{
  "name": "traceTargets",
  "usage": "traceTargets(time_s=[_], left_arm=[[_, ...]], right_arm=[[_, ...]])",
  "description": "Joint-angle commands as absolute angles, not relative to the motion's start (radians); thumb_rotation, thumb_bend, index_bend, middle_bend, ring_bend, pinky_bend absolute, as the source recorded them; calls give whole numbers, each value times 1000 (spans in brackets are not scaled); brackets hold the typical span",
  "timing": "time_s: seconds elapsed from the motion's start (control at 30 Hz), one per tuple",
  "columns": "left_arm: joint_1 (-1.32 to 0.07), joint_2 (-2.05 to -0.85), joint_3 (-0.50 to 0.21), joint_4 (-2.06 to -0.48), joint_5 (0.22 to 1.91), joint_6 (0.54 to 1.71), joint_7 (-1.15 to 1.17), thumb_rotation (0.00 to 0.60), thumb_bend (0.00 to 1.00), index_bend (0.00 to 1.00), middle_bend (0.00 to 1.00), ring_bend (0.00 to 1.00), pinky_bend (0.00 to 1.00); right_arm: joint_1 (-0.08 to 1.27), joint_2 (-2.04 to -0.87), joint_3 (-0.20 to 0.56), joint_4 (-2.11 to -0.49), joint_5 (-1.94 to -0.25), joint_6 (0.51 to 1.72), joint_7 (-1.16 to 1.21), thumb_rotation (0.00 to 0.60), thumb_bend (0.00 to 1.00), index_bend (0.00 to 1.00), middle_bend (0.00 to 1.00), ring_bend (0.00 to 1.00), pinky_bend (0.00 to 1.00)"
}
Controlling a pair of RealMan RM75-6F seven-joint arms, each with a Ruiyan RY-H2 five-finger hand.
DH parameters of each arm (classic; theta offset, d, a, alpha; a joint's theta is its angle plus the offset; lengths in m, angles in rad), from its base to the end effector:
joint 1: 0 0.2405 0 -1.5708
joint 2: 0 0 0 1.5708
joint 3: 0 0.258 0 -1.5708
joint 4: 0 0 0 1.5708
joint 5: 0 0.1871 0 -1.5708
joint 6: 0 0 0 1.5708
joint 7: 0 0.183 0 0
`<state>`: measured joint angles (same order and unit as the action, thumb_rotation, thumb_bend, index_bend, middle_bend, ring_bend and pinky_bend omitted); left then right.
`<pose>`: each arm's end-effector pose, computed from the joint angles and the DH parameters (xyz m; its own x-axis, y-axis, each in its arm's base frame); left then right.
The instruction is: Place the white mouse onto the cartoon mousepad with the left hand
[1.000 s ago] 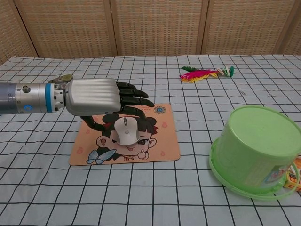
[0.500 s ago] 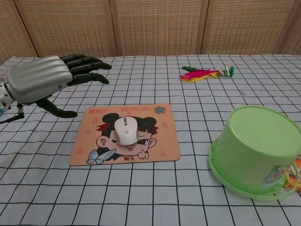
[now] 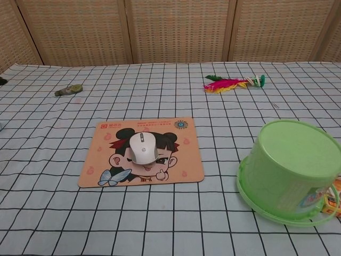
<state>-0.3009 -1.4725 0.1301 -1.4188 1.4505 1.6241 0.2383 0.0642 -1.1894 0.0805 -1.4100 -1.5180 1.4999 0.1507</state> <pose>-0.2628 0.2465 0.0775 0.4804 -0.0477 0.8758 0.8576 -0.1836 -0.4804 -0.3319 -0.2192 0.1843 0.3760 0.0427 0.9256 -0.9265 0.0040 0.3762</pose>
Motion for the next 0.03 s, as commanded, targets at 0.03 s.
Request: traceTargets(time_s=[0.03], left_arm=[[-237,-1440,116,-1456,1418,1662,250,600,130,0,0,0,0]], right_arm=[[61,-1189,72,-1420,-1535,1514,140,600,75,121,0,0,0]])
